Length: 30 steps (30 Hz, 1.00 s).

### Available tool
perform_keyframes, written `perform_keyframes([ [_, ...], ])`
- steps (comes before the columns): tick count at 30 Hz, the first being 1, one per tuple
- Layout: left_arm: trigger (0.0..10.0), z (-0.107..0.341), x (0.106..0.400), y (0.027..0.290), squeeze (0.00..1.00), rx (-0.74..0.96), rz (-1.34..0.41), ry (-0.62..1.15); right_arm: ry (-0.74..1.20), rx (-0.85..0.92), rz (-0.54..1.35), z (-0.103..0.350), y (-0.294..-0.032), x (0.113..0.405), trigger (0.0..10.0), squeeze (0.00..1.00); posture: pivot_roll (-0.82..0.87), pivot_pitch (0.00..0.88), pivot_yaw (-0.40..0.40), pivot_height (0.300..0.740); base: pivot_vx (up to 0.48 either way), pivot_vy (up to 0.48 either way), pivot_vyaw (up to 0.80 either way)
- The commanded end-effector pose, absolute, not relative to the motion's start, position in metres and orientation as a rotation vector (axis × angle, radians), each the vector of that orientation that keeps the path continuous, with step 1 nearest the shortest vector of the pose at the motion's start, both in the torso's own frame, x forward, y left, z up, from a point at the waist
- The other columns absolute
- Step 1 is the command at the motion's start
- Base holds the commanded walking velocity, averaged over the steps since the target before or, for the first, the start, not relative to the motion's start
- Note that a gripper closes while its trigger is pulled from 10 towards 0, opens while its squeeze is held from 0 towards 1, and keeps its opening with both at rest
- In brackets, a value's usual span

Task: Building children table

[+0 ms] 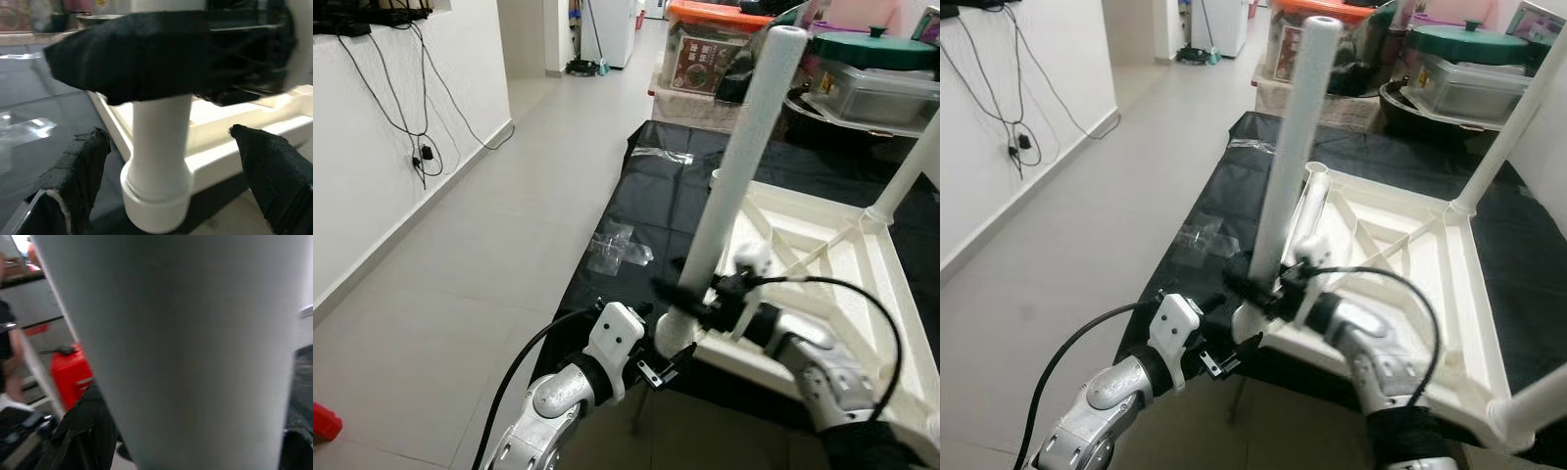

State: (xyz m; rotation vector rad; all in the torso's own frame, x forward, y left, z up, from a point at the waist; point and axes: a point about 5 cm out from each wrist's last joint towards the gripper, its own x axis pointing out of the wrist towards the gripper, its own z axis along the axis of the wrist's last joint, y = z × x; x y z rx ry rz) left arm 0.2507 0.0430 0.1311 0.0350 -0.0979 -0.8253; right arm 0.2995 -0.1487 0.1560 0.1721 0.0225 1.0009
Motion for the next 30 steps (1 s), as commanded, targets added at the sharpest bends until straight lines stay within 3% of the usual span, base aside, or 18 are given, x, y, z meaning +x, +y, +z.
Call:
perform_keyframes([
  [1, 10.0, 0.127, 0.25, 0.041, 0.0, 0.042, -0.828, -0.082, 0.03, 0.174, 1.057, 0.156, -0.142, 0.296, 0.0, 0.0, 0.17, 0.0, -0.125, 0.74, 0.0, 0.0, 0.0],
  [5, 10.0, 0.126, 0.249, 0.041, 0.0, 0.045, -0.832, -0.082, 0.032, 0.109, 0.783, 0.151, -0.153, 0.32, 0.0, 0.0, 0.16, 0.0, -0.123, 0.74, 0.0, 0.0, 0.0],
  [8, 10.0, 0.126, 0.249, 0.041, 0.0, 0.045, -0.832, -0.082, 0.032, 0.109, 0.783, 0.151, -0.153, 0.32, 0.0, 0.0, 0.16, 0.0, -0.123, 0.74, 0.0, 0.0, 0.0],
  [9, 10.0, 0.126, 0.249, 0.041, 0.0, 0.045, -0.832, -0.082, 0.031, 0.124, 0.646, 0.151, -0.161, 0.33, 0.0, 0.0, 0.16, 0.0, -0.123, 0.74, 0.0, 0.0, 0.0],
  [10, 10.0, 0.126, 0.249, 0.041, 0.0, 0.045, -0.832, -0.082, 0.031, 0.124, 0.646, 0.151, -0.161, 0.33, 0.0, 0.0, 0.16, 0.0, -0.123, 0.74, 0.0, 0.0, 0.0],
  [13, 10.0, 0.125, 0.249, 0.041, 0.0, 0.044, -0.834, -0.079, 0.044, 0.183, -0.166, 0.144, -0.221, 0.35, 0.0, 0.0, 0.16, 0.0, -0.12, 0.74, 0.0, 0.0, 0.0],
  [14, 10.0, 0.125, 0.249, 0.041, 0.0, 0.044, -0.834, -0.079, 0.044, 0.183, -0.166, 0.144, -0.221, 0.35, 0.0, 0.0, 0.16, 0.0, -0.12, 0.74, 0.0, 0.0, 0.0],
  [15, 10.0, 0.125, 0.249, 0.041, 0.0, 0.045, -0.834, -0.078, 0.051, 0.194, -0.336, 0.141, -0.233, 0.347, 0.0, 0.0, 0.16, 0.0, -0.12, 0.74, 0.0, 0.0, 0.0],
  [17, 10.0, 0.125, 0.249, 0.041, 0.0, 0.045, -0.834, -0.078, 0.051, 0.194, -0.336, 0.141, -0.233, 0.347, 0.0, 0.0, 0.16, 0.0, -0.12, 0.74, 0.0, 0.0, 0.0],
  [18, 10.0, 0.125, 0.249, 0.041, 0.0, 0.045, -0.833, -0.079, 0.048, 0.198, -0.472, 0.138, -0.241, 0.337, 0.0, 0.0, 0.16, 0.0, -0.124, 0.74, 0.0, 0.0, 0.0],
  [19, 10.0, 0.125, 0.249, 0.041, 0.0, 0.045, -0.833, -0.079, 0.048, 0.198, -0.472, 0.138, -0.241, 0.337, 0.0, 0.0, 0.16, 0.0, -0.124, 0.74, 0.0, 0.0, 0.0],
  [21, 10.0, 0.125, 0.249, 0.041, 0.0, 0.045, -0.832, -0.078, 0.054, 0.21, -0.648, 0.131, -0.241, 0.317, 0.0, 0.0, 0.15, 0.0, -0.12, 0.74, 0.0, 0.0, 0.0],
  [26, 10.0, 0.126, 0.25, 0.041, 0.0, 0.044, -0.831, -0.077, 0.056, 0.207, -0.726, 0.128, -0.238, 0.31, 0.0, 0.0, 0.15, 0.0, -0.12, 0.74, 0.0, 0.0, 0.0],
  [27, 10.0, 0.126, 0.25, 0.041, 0.0, 0.044, -0.831, -0.077, 0.061, 0.202, -0.724, 0.128, -0.235, 0.312, 1.4, 0.0, 0.15, 0.0, -0.118, 0.74, 0.0, 0.0, 0.0],
  [28, 10.0, 0.126, 0.25, 0.041, 0.0, 0.044, -0.83, -0.077, 0.047, 0.205, -0.697, 0.13, -0.232, 0.316, 10.0, 0.0, 0.15, 0.0, -0.118, 0.74, 0.0, 0.0, 0.0],
  [29, 10.0, 0.126, 0.25, 0.041, 0.0, 0.044, -0.83, -0.078, 0.03, 0.199, -0.661, 0.132, -0.228, 0.319, 10.0, 0.0, 0.15, 0.0, -0.118, 0.74, 0.0, 0.0, 0.0],
  [30, 10.0, 0.126, 0.25, 0.041, 0.0, 0.044, -0.83, -0.078, 0.005, 0.19, -0.65, 0.134, -0.226, 0.323, 10.0, 0.85, 0.15, 0.0, -0.118, 0.74, 0.0, 0.0, 0.0],
])
